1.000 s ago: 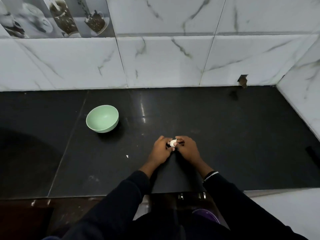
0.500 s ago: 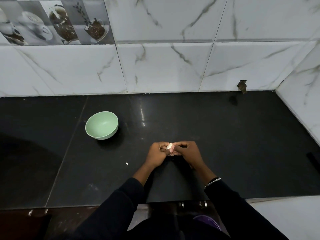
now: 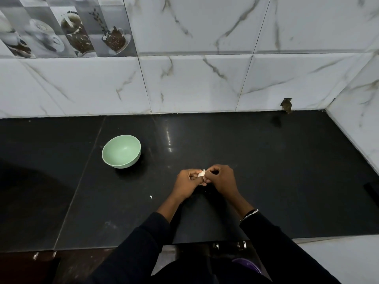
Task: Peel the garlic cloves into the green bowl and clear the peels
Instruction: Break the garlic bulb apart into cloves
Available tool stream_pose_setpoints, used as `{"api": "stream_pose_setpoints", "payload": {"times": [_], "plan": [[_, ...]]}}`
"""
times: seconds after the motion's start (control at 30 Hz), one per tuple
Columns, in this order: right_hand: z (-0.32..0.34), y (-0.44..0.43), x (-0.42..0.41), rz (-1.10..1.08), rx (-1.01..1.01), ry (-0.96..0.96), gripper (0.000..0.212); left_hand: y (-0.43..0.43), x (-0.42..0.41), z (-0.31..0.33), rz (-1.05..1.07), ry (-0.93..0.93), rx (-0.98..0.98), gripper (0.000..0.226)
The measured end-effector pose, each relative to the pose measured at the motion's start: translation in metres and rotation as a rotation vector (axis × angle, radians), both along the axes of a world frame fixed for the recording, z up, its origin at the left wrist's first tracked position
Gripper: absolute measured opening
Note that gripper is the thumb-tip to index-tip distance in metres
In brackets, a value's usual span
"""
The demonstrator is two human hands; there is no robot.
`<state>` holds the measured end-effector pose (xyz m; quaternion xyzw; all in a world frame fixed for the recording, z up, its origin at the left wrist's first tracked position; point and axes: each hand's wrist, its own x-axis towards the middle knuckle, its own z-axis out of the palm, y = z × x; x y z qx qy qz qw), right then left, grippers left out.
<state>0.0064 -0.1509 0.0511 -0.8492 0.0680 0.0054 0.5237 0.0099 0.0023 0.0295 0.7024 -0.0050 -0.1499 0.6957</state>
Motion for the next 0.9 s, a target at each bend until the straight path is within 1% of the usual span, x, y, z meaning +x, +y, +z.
{"api": "stream_pose_setpoints", "payload": {"times": [0.1,0.2,0.4,0.67,0.9], "plan": [[-0.002,-0.001,0.0,-0.016,0.049,0.018,0.013,-0.001,-0.002,0.004,0.047,0.053,-0.061,0.015],[-0.006,-0.002,0.002,-0.024,0.156,0.048,0.012,0.002,0.002,0.001,0.073,0.059,-0.043,0.015],[-0.009,0.001,0.004,0.016,0.193,0.04,0.008,0.003,0.004,0.002,0.105,0.055,-0.015,0.012],[-0.006,0.006,0.001,-0.014,0.426,0.073,0.013,0.003,0.008,0.003,0.153,0.029,0.067,0.016],[-0.01,0.007,0.003,-0.002,0.515,0.155,0.018,0.003,0.015,-0.004,0.178,0.046,0.183,0.024]]}}
